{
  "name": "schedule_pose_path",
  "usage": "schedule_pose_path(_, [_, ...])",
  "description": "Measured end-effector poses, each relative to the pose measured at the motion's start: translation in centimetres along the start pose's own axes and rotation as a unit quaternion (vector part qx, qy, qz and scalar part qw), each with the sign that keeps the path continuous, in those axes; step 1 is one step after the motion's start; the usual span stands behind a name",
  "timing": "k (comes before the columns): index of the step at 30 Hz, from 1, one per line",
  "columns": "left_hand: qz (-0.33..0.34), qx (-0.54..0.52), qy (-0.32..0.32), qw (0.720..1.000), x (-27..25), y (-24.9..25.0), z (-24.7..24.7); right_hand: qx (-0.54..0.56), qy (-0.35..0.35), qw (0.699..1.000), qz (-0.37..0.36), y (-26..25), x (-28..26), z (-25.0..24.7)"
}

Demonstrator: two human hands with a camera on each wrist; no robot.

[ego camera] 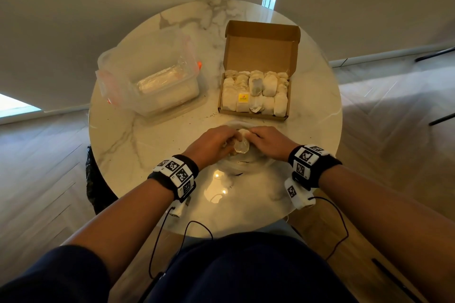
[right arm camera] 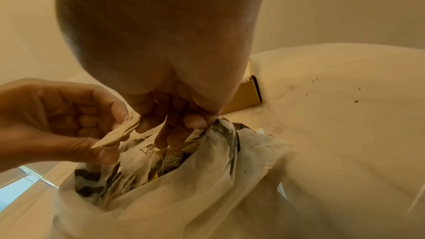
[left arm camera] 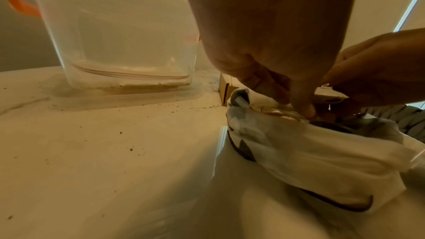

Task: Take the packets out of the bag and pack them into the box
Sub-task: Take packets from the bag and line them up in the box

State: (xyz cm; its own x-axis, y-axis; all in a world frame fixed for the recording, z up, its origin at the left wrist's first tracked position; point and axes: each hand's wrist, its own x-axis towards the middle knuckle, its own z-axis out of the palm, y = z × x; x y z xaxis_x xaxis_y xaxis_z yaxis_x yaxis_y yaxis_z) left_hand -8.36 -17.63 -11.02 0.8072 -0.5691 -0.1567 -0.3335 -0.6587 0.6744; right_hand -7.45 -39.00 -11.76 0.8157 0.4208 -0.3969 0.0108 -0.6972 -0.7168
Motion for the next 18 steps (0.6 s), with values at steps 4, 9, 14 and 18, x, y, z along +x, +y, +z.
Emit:
schedule_pose_path(4, [0.017, 0.024, 0.001, 1.000, 0.5, -0.4, 0.1, -0.008, 0.010, 1.000, -0.002, 0.3, 0.2, -0.2])
schedule_pose_path(9, [0.002, 0.041, -0.016, 0.999, 0.8, -0.9, 0.0, 0.025, 0.057, 0.996, -0.064, 0.6, 0.1, -0.5])
schedule_pose_path(14, [-0.018, 0.049, -0.025, 0.998, 1.1, -0.7, 0.1, -0.038, 0.031, 0.993, -0.108, 0.8, 0.6, -0.2])
schedule_pose_path(18, [-0.021, 0.089, -0.061, 0.994, 1.2, -0.6, -0.1, -0.055, 0.037, 0.995, -0.074, 1.1, 1.0, -0.1])
